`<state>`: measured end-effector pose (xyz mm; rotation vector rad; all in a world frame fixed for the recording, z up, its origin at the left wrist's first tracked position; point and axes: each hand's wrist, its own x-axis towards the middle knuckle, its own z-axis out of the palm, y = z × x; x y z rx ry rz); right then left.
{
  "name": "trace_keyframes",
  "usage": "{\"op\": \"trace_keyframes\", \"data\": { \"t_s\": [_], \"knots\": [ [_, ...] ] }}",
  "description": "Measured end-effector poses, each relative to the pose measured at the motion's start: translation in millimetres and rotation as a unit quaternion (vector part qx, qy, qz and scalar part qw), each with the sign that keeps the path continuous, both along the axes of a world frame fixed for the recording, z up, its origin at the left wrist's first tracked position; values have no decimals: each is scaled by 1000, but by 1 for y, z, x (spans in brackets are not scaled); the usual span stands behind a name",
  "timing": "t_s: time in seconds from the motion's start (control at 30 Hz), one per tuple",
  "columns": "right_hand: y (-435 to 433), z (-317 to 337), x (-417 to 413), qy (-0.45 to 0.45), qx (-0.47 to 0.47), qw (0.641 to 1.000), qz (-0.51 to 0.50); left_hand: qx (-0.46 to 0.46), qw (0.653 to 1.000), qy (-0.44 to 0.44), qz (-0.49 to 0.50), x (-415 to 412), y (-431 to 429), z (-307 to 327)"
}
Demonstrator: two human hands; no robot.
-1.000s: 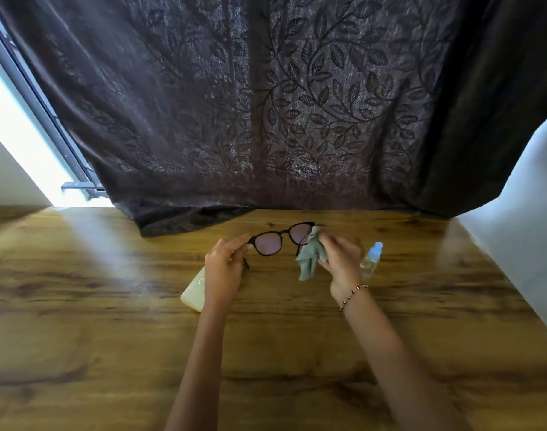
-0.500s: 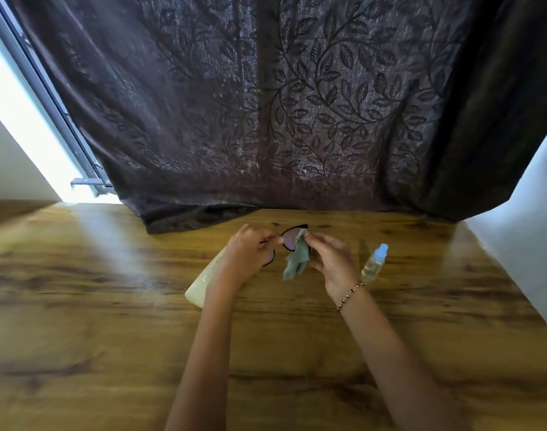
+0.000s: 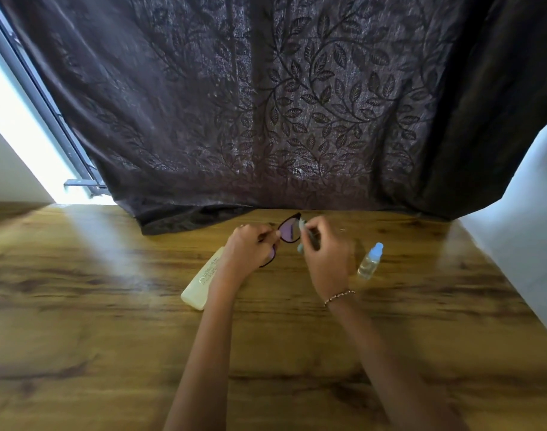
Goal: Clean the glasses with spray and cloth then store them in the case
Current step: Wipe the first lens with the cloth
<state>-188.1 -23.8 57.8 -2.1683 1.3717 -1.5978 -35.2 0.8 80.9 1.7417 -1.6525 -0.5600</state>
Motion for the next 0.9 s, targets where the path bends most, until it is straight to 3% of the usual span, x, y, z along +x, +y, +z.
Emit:
{"op": "trace_keyframes", "data": {
  "t_s": [0.33,0.47,0.63,0.8,0.9],
  "knots": [
    [16,-23,7,200,-103,970,92,-6,999,36,13,1,-2,0],
    [10,-20,-2,209,-79,974,45,-35,998,38,34,3,0,-2],
    [20,-18,3,241,-74,963,90,-28,998,49,27,-1,-2,-4],
    [10,-7,-1,235,-64,969,38,-55,996,50,54,3,-1,-6],
    [22,-15,2,245,-78,964,69,-48,996,57,55,4,-2,-6]
  ]
}}
